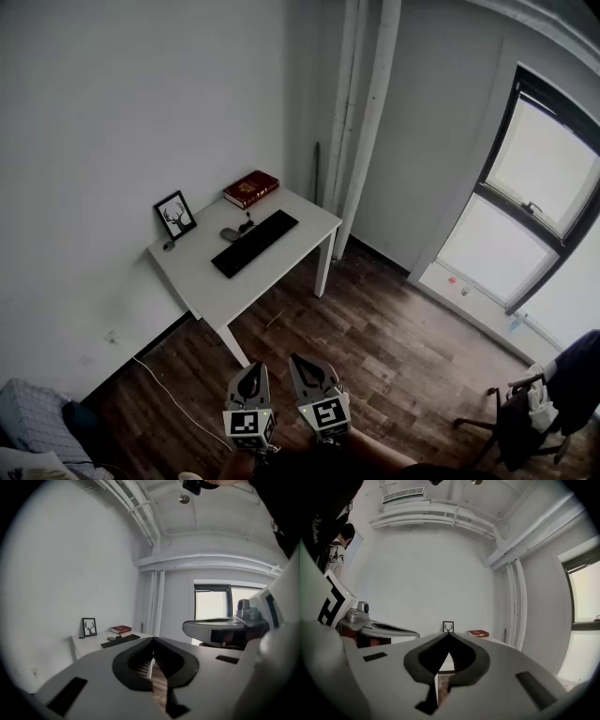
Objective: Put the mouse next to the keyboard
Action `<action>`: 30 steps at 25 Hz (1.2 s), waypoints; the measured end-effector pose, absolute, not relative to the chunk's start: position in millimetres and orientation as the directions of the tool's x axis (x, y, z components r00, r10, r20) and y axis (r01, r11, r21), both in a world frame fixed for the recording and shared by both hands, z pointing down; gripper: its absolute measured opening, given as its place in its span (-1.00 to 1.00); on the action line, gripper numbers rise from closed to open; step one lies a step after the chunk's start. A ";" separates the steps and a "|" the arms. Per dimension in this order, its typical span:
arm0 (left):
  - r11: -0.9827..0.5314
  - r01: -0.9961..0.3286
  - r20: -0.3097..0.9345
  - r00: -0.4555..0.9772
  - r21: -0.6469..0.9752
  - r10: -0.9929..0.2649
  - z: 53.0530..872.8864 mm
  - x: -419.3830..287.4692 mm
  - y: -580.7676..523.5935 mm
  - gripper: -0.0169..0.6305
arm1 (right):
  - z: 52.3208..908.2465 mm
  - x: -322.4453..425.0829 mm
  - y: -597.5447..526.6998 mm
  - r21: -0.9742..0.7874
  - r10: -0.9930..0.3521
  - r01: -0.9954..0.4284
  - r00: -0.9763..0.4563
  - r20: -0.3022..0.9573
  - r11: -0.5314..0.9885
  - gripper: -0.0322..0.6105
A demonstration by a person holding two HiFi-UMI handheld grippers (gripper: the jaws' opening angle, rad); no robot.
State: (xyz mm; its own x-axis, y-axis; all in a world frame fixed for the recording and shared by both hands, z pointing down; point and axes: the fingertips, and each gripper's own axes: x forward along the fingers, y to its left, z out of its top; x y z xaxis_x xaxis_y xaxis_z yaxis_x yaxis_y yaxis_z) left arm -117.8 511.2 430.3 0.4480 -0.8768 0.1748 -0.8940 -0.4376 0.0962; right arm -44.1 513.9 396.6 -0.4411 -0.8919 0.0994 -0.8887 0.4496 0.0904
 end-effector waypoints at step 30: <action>-0.466 -0.871 0.199 0.490 0.157 -0.849 454.7 -167.3 500.3 -0.94 | 412.0 -94.7 496.8 0.114 -0.917 -0.912 -0.381 0.116 0.393 -0.84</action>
